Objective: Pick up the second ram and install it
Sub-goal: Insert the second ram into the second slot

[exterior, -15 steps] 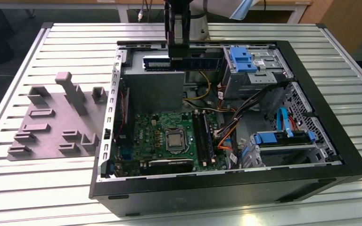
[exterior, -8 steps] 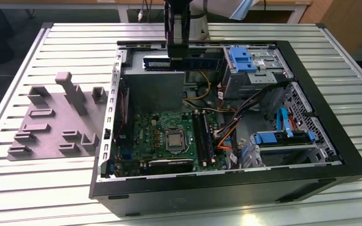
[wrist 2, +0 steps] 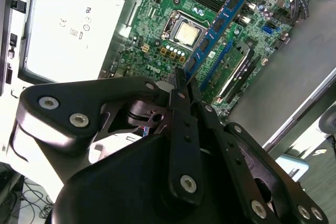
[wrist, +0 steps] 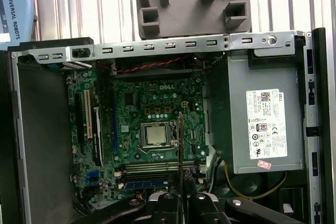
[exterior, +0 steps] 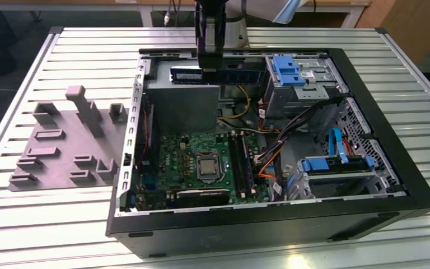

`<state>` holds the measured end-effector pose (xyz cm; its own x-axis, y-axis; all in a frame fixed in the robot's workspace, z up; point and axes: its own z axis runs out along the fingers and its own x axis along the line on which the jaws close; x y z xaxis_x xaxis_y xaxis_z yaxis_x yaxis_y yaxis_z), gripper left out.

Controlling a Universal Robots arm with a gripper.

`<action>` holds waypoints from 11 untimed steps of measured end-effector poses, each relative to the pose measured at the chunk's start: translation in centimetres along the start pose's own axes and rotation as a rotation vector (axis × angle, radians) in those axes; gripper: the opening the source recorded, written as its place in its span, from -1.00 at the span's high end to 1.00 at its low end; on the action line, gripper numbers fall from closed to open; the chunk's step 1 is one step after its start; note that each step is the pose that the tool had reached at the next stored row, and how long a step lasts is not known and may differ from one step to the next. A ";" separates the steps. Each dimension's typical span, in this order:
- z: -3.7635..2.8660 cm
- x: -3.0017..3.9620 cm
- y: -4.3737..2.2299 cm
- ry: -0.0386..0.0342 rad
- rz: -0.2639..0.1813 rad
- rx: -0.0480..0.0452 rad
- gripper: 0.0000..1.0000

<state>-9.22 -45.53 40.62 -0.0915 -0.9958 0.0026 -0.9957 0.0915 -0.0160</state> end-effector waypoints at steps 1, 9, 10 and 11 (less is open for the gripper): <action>0.00 0.00 0.00 0.0001 0.002 0.0000 0.72; 0.00 0.00 0.00 0.0003 0.021 -0.0001 0.72; 0.00 0.00 0.00 0.0004 0.023 -0.0001 0.72; 0.00 0.00 0.00 0.0004 0.026 -0.0001 0.72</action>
<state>-9.22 -45.53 40.62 -0.1175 -0.9931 0.0026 -0.9930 0.1174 -0.0160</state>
